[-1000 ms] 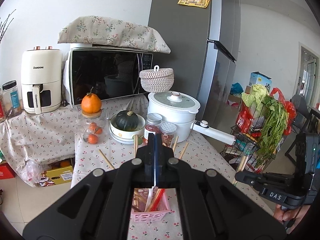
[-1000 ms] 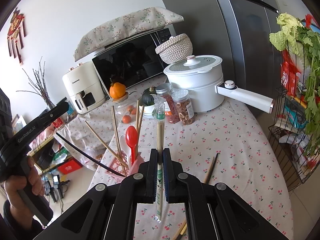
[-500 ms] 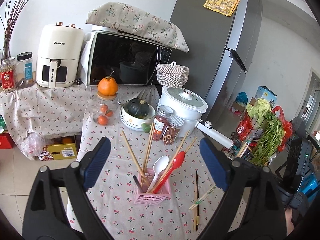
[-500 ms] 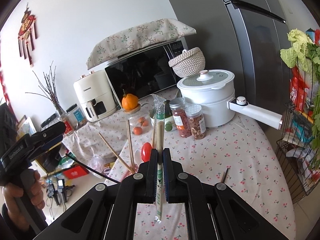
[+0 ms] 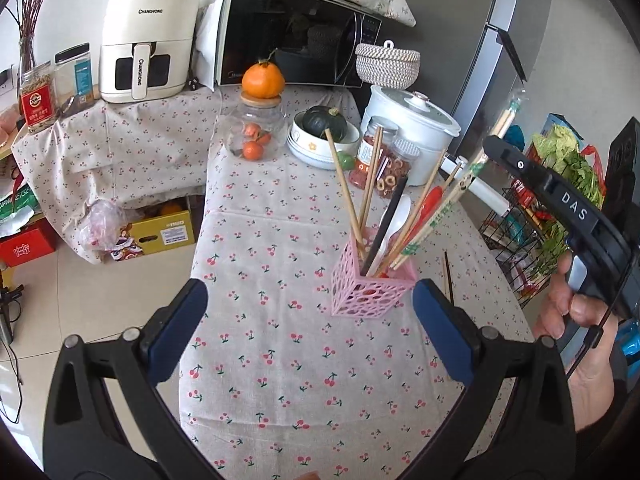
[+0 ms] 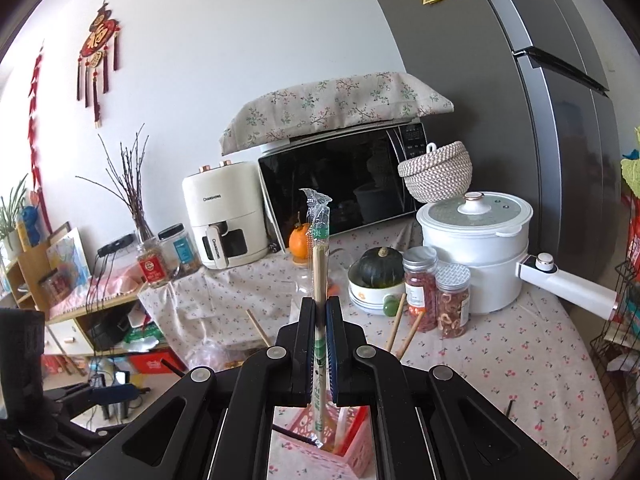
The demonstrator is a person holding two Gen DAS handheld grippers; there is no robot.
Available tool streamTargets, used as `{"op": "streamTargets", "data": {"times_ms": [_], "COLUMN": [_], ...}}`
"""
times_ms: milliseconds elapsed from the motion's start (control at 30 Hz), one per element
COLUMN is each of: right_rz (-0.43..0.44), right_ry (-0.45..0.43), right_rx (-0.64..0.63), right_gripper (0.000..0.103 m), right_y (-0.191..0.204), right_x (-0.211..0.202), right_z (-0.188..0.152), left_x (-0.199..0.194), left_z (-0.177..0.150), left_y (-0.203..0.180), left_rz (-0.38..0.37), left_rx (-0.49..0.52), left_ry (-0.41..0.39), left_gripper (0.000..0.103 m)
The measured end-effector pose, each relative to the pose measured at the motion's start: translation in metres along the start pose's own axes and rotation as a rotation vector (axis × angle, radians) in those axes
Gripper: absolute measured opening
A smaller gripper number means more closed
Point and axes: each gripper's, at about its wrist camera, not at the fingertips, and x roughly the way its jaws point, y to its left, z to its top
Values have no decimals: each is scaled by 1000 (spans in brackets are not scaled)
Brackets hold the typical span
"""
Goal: Organize utensils
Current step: 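Lower the chopsticks into the basket, opening the left tool then the right tool, then move both tools to the last wooden and black chopsticks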
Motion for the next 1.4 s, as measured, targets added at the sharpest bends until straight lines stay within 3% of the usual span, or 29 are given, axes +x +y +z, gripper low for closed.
{"op": "streamTargets", "data": {"times_ms": [300, 367, 433, 600, 733, 867, 1133, 1400], "right_rz": [-37, -30, -33, -25, -82, -166, -385, -449], "right_ry": [86, 99, 92, 84, 111, 196, 460, 650], "right_rx": [-65, -36, -2, 59, 60, 69, 106, 125], "right_gripper": [8, 24, 59, 83, 101, 103, 103, 103], "right_y": [11, 5, 0, -16, -31, -56, -118, -159], "right_x": [37, 37, 31, 6, -12, -21, -15, 8], "right_z": [-24, -24, -22, -11, -9, -17, -60, -104], "left_x": [16, 17, 19, 17, 20, 28, 44, 60], "left_z": [-11, -12, -13, -16, -19, -25, -41, -50], "left_y": [-4, -7, -11, -21, -29, -40, -71, -94], "left_rz": [1, 9, 16, 12, 14, 10, -3, -9], "left_rx": [-18, -9, -1, 31, 48, 73, 131, 173], "left_ry": [108, 117, 123, 99, 96, 137, 200, 252], "left_gripper": [102, 102, 102, 102, 102, 102, 102, 102]}}
